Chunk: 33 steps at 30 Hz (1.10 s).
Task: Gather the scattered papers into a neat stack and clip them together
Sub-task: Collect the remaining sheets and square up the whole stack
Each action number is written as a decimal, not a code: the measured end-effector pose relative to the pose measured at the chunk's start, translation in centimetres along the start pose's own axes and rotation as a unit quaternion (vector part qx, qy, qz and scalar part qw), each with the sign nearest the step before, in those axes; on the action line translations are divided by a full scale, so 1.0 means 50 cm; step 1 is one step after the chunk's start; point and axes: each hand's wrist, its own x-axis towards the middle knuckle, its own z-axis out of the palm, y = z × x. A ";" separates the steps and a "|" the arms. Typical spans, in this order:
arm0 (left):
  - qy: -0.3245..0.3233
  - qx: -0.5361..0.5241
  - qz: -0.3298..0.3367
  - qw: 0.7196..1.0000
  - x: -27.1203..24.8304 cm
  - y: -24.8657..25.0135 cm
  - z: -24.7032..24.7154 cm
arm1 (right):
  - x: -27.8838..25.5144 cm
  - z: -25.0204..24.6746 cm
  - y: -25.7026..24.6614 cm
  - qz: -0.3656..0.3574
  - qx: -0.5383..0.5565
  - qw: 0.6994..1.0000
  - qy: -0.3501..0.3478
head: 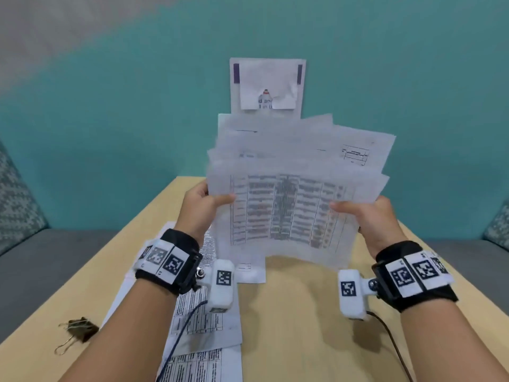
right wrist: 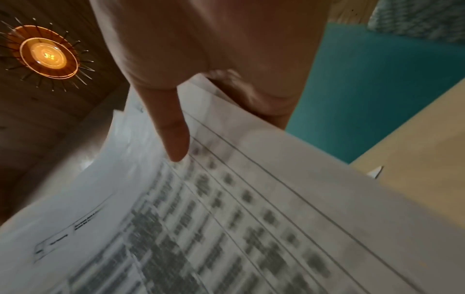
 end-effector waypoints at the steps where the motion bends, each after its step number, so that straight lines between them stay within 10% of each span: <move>1: -0.001 0.002 -0.002 1.000 0.000 -0.002 0.003 | -0.001 -0.001 0.001 0.000 0.006 1.000 0.004; 33: 0.015 0.030 -0.042 0.999 -0.002 -0.011 0.010 | 0.012 0.003 0.033 0.025 -0.016 1.000 0.007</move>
